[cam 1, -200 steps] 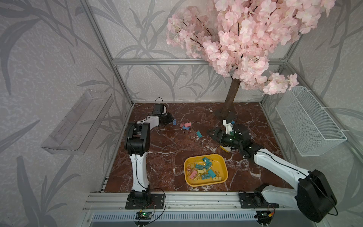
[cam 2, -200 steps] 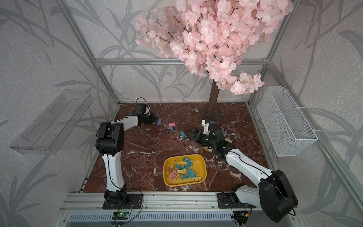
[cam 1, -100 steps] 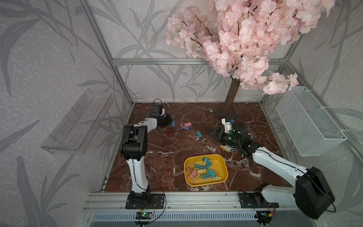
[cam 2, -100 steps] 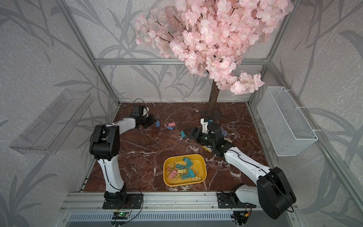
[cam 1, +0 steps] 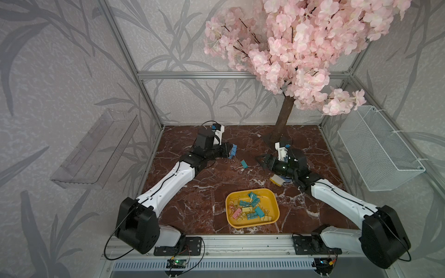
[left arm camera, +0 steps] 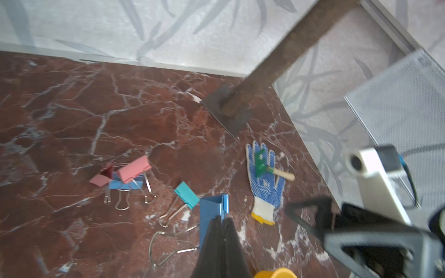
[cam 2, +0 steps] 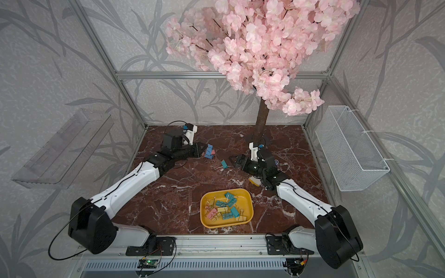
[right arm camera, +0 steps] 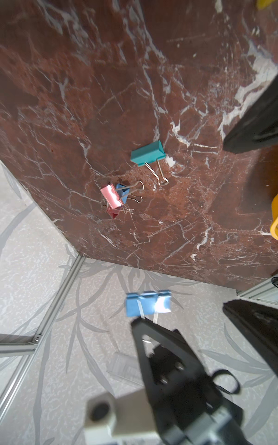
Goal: Put the binder clips in the storage box
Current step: Pick up the binder clip at the center of the board, then place the binder clip in the storage box.
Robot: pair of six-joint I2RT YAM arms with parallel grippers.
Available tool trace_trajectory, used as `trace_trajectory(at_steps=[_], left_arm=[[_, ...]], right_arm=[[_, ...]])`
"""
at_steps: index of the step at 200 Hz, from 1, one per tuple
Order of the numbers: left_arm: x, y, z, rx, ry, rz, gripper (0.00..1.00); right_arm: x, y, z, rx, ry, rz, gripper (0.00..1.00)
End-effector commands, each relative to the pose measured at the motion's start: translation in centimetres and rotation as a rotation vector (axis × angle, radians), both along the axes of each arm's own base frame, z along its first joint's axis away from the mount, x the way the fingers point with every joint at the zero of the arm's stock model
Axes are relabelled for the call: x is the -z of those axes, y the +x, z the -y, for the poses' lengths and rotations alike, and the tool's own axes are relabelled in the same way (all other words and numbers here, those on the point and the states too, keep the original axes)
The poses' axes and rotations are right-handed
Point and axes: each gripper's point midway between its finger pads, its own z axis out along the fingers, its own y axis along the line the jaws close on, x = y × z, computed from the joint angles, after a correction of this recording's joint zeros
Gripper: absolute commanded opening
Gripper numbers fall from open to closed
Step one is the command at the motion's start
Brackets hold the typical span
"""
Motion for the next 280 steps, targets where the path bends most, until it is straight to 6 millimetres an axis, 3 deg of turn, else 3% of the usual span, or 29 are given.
trace_trajectory(at_steps=[1,43,58,101,148,183,211,229,258,280], left_arm=[[1.6,-4.2,1.6,0.083,0.159,0.021,0.00],[4.9,-13.2,6.3,0.341,0.409,0.058,0.00],[6.6,-15.0,7.0,0.379,0.487,0.066,0.00],[10.6,-14.8,6.1,0.300,0.636,0.099,0.00],[14.3,-14.7,5.3,0.282,0.659,0.101,0.01],[15.4,-15.1,5.3,0.272,0.602,0.070,0.21],[12.5,-13.1,5.0,0.192,0.557,0.085,0.25],[8.2,-9.4,3.7,0.101,0.445,0.073,0.26],[0.4,-1.3,-2.4,-0.109,0.242,0.100,0.36],[-3.4,4.2,-8.0,-0.242,0.162,0.092,0.39]], right_arm=[[-2.2,1.1,1.7,0.048,0.006,0.059,0.99],[-2.0,2.1,4.9,0.129,0.050,0.042,0.99],[-2.0,2.1,5.5,0.140,0.058,0.040,0.99],[-1.8,1.5,5.7,0.136,0.062,0.040,0.99],[-1.5,0.6,5.9,0.132,0.052,0.035,0.99],[-2.1,0.6,5.7,0.119,0.052,0.044,0.99],[-2.8,0.8,4.9,0.089,0.041,0.054,0.99],[-3.2,0.9,3.7,0.052,-0.008,0.065,0.99],[-3.8,1.6,1.1,-0.026,-0.099,0.077,0.99],[-4.3,2.3,-1.3,-0.084,-0.142,0.086,0.99]])
